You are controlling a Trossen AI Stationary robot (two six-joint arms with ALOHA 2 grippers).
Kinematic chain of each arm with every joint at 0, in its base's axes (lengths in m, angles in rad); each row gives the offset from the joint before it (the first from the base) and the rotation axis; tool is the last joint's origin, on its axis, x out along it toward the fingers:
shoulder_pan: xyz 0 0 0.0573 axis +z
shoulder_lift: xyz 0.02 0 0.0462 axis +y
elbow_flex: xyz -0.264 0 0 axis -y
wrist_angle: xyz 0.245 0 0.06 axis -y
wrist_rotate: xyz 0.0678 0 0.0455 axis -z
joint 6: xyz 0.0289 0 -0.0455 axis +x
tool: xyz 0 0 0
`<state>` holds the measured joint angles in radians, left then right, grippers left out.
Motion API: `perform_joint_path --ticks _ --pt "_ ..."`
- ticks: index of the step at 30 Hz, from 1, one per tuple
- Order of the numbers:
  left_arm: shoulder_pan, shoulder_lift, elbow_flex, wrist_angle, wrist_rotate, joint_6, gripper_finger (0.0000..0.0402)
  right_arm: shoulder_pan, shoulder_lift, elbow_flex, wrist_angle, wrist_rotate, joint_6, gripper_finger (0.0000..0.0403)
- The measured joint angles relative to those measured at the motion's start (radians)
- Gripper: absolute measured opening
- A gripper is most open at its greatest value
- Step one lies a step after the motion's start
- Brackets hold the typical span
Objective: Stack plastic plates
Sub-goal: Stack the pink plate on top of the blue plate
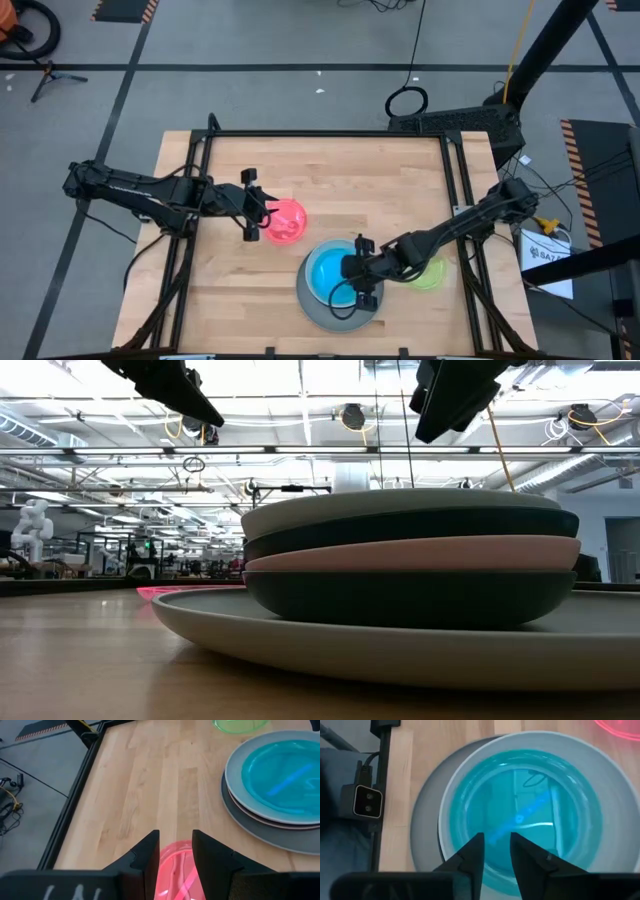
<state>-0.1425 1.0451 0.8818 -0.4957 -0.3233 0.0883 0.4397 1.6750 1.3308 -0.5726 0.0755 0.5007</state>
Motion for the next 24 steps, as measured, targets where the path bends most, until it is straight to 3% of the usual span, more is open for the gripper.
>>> perform_joint_path --ticks 5,9,16,19,24 --pt "0.0 0.0 0.0 -0.001 0.0 -0.033 0.0122 0.0 -0.005 0.0 -0.004 0.013 -0.089 0.009" --pt "0.0 0.0 -0.021 -0.001 0.0 -0.069 0.0122 0.001 -0.005 0.0 -0.008 0.121 -0.207 0.0089" --pt "0.0 0.0 -0.114 -0.001 0.0 -0.175 0.0122 -0.012 -0.049 -0.019 0.001 0.183 -0.36 0.0089" --pt "0.002 0.0 -0.157 0.001 0.0 -0.222 0.0122 -0.018 -0.099 -0.068 0.022 0.225 -0.395 0.0089" --pt "0.027 0.0 -0.21 0.033 0.0 -0.267 0.0122 -0.049 -0.23 -0.222 0.201 0.241 -0.469 0.0089"
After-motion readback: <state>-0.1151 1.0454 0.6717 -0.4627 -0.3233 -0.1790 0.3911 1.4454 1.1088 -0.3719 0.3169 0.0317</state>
